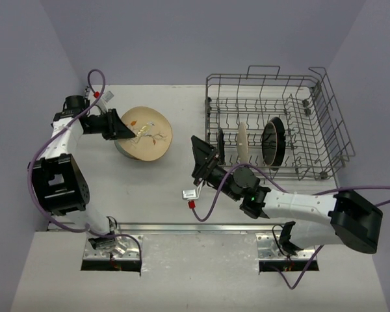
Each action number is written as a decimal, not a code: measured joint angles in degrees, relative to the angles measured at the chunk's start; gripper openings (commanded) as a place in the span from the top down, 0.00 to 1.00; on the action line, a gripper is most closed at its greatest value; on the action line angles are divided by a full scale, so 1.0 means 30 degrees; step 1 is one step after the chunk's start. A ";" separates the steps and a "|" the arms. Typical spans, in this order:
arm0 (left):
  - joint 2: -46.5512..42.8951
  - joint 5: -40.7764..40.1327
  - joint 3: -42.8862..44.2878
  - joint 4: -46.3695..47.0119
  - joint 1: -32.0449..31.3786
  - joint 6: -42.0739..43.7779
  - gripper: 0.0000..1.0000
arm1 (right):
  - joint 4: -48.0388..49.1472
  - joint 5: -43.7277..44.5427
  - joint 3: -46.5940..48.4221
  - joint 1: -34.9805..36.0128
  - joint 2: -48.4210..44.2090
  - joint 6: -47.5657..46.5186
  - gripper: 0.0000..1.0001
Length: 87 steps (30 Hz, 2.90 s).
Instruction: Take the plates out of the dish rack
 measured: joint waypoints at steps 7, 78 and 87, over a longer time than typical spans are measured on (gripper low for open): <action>0.2236 -0.4188 0.1143 0.1698 0.0100 -0.1322 1.00 | -0.6067 0.2714 0.4034 -0.0974 -0.1594 0.5052 0.01; 0.0718 -1.5676 -0.2575 0.7240 -0.0143 -0.1425 0.46 | -2.4364 0.2772 1.4476 -0.9090 -0.0552 2.2818 0.11; -0.4683 -1.2319 -0.1838 0.7123 -0.0582 -0.1210 0.33 | -3.0074 -0.0894 1.5199 -1.6724 0.0009 3.0128 0.14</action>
